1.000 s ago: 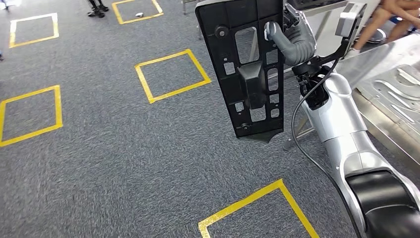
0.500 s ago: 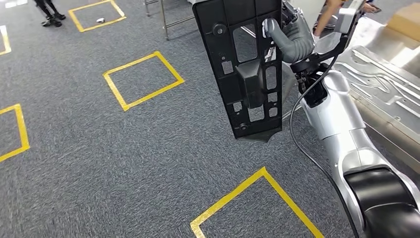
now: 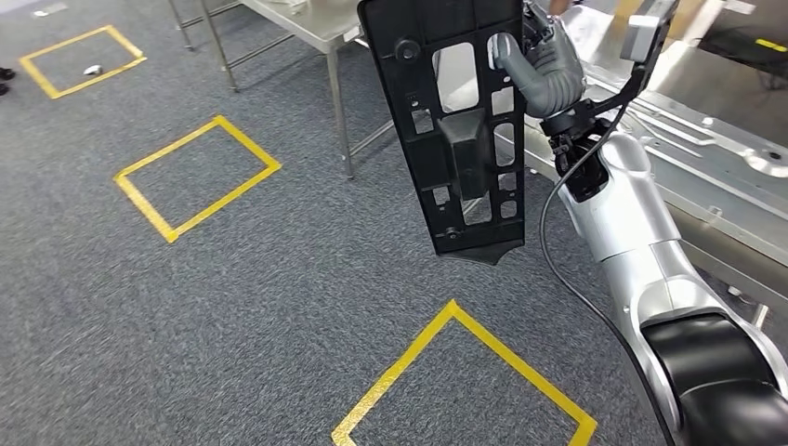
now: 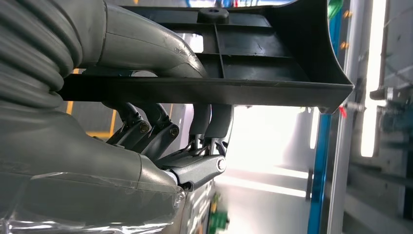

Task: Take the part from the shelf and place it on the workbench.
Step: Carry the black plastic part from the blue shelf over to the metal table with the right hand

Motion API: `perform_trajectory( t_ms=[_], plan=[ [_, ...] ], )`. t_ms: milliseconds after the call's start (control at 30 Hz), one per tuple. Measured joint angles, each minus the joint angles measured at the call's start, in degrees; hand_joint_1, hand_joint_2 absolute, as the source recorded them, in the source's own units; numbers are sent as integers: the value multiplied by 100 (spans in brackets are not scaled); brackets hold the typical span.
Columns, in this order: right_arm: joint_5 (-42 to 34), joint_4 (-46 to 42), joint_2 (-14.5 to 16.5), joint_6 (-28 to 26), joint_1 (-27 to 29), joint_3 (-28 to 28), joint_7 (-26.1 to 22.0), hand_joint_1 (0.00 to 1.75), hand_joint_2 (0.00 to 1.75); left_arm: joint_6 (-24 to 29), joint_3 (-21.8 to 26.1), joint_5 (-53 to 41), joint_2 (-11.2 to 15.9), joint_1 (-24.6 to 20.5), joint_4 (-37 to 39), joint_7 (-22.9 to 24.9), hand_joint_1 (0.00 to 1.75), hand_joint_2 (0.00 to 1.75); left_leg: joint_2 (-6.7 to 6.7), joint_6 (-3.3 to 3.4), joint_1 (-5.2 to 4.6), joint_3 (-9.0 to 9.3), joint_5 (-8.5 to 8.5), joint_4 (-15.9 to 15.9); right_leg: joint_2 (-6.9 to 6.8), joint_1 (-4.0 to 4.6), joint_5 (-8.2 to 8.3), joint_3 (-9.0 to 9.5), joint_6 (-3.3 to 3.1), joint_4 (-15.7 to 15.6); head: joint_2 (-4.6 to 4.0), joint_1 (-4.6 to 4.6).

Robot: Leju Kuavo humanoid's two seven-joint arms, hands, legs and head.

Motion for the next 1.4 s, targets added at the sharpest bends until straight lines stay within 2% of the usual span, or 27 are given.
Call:
perform_trajectory(
  t_ms=[33, 67, 100, 133, 200, 267, 333, 367, 400, 467, 533, 633, 700, 767, 833, 867, 900, 933, 1000, 1067, 1133, 1167, 1233, 1267, 1300, 1367, 1400],
  plan=[
    [4, 1, -2, -2, 15, 0, -2, 175, 175, 0, 0, -8, 1, 0, 0, 1, 0, 175, -85, 17, -10, 81, 51, -183, 64, -18, 3, -12, 31, -1, 0, 1],
    [8, 0, -6, -4, 33, -1, -4, 175, 175, -1, 1, -11, 2, -1, 0, 2, 0, 175, -80, 27, -19, 112, 40, -231, 129, -37, 12, -23, 71, -10, 0, -1],
    [13, -2, -15, -8, 48, -6, -5, 175, 175, -1, 1, -14, 1, -5, 0, 2, 0, 175, -2, 40, -27, 128, 54, -263, 200, -48, 26, -30, 115, -27, 0, -1],
    [14, -9, -25, -10, 60, -13, -7, 175, 175, -1, 1, -17, -3, -14, 0, 3, 0, 175, 71, 66, -24, 151, 73, -305, 170, -51, 24, -36, 147, -25, 0, -1],
    [21, -35, -49, -21, 61, -30, -9, 175, 175, -1, -1, -23, -10, -32, 0, 1, 0, 175, 225, 123, -4, 202, 119, -407, -156, -22, -139, -149, 199, 201, 0, 3],
    [34, -60, -56, -34, 77, -37, -9, 175, 175, -1, -2, -24, -15, -33, 0, 1, 0, 175, 364, 148, -3, 222, 129, -441, -530, -26, -495, -469, 241, 865, 0, 7],
    [48, -66, -55, -45, 125, -40, -5, 175, 175, -1, -1, -23, -16, -22, 0, 2, 0, 175, 515, 140, 1, 223, 108, -428, -615, -68, -701, -790, 296, 1495, 0, 6],
    [56, -67, -56, -50, 146, -43, -2, 175, 175, -1, -1, -22, -18, -19, 0, 3, 0, 175, 594, 128, 6, 224, 89, -414, -637, -91, -648, -814, 323, 1532, 0, 6],
    [61, -69, -56, -52, 157, -46, 2, 175, 175, -2, -1, -22, -21, -17, 0, 3, 0, 175, 672, 113, 14, 226, 65, -392, -675, -109, -496, -717, 348, 1333, 0, 6],
    [71, -93, -56, -52, 150, -56, 9, 175, 175, -3, -2, -22, -28, -21, 0, 3, 0, 175, 807, 64, 19, 232, 1, -329, -882, -114, -136, -301, 368, 543, 0, 6],
    [81, -114, -54, -47, 132, -64, 21, 175, 175, -4, -3, -22, -30, -29, 0, -1, 0, 175, 915, -4, -8, 248, -62, -274, -1026, -81, 7, -61, 304, 63, 0, 5],
    [98, -115, -62, -41, 117, -72, 38, 175, 175, -5, -7, -22, -28, -41, 0, -2, 0, 175, 1051, -113, -21, 294, -124, -261, -869, -63, 5, -61, 174, 24, 0, 4],
    [105, -124, -62, -35, 92, -75, 44, 175, 175, -6, -13, -24, -28, -50, 0, -1, 0, 175, 844, -170, 11, 229, -290, -64, -745, -90, 20, -49, 99, 4, 0, 2],
    [112, -130, -49, -25, 65, -73, 52, 175, 175, -7, -15, -25, -28, -42, 0, 0, 0, 175, 530, -197, 33, -75, -655, 617, -620, -90, 26, -45, 39, -4, 0, 2],
    [123, -128, -33, -15, 63, -66, 66, 175, 175, -5, -15, -24, -25, -21, 0, 3, 0, 175, 433, -197, 29, -451, -921, 1370, -462, -58, 25, -47, 10, 4, 0, 2],
    [131, -127, -27, -8, 64, -62, 73, 175, 175, -4, -15, -23, -24, -16, 0, 5, 0, 175, 420, -181, 24, -535, -894, 1494, -373, -42, 24, -46, 5, 11, 0, 2],
    [137, -126, -25, -2, 60, -60, 79, 175, 175, -3, -15, -22, -22, -16, 0, 6, 0, 175, 403, -152, 19, -502, -743, 1356, -285, -28, 23, -45, 3, 20, 0, 2],
    [141, -125, -23, 3, 51, -59, 81, 175, 175, -3, -15, -22, -22, -19, 0, 7, 0, 175, 346, -110, 13, -367, -509, 1000, -199, -17, 22, -43, 3, 27, 0, 1],
    [144, -118, -16, 7, 24, -57, 86, 175, 175, -3, -16, -19, -10, -21, 0, 8, 0, 175, 62, -11, 11, -35, -129, 182, -49, -16, 26, -52, 17, 36, 0, 2],
    [147, -96, -1, 8, 3, -53, 98, 175, 175, -4, -17, -13, 1, -24, 0, 9, 0, 175, -102, 40, -4, 125, -29, -171, 82, -48, 44, -76, 74, 26, 0, 2],
    [159, -68, 7, 4, -15, -50, 111, 175, 175, -7, -16, 0, -2, -32, 0, 8, 0, 175, 24, 63, -10, 171, -2, -233, 199, -69, 69, -90, 154, -1, 0, 3],
    [171, -58, 6, -1, -32, -50, 110, 175, 175, -7, -16, 8, -5, -38, -1, 5, 0, 175, 92, 86, -1, 199, 23, -288, 127, -56, 55, -101, 185, 15, 0, 4],
    [214, -32, 13, -14, -101, -40, 101, 175, 175, -6, -15, 25, -14, -43, -1, -3, 0, 175, 242, 136, 24, 252, 74, -395, -230, -28, -131, -236, 239, 291, 0, 5],
    [238, -11, 21, -20, -132, -29, 92, 175, 175, -6, -15, 33, -16, -38, -1, -6, 0, 175, 308, 149, 15, 264, 79, -413, -438, -30, -298, -379, 263, 594, 0, 6],
    [266, 15, 30, -32, -153, -15, 86, 175, 175, -7, -15, 40, -17, -27, 0, -7, 0, 175, 379, 156, 13, 266, 75, -414, -548, -49, -469, -560, 289, 965, 0, 6],
    [335, 65, 40, -87, -152, 21, 69, 175, 175, -9, -15, 47, -19, -4, 0, -10, 0, 175, 512, 140, 17, 268, 56, -401, -624, -99, -595, -806, 338, 1459, 0, 5],
    [381, 81, 42, -132, -147, 39, 60, 175, 175, -11, -15, 47, -20, 3, 0, -12, 0, 175, 571, 125, 22, 271, 41, -391, -647, -125, -508, -782, 361, 1414, 0, 5]
  ],
)
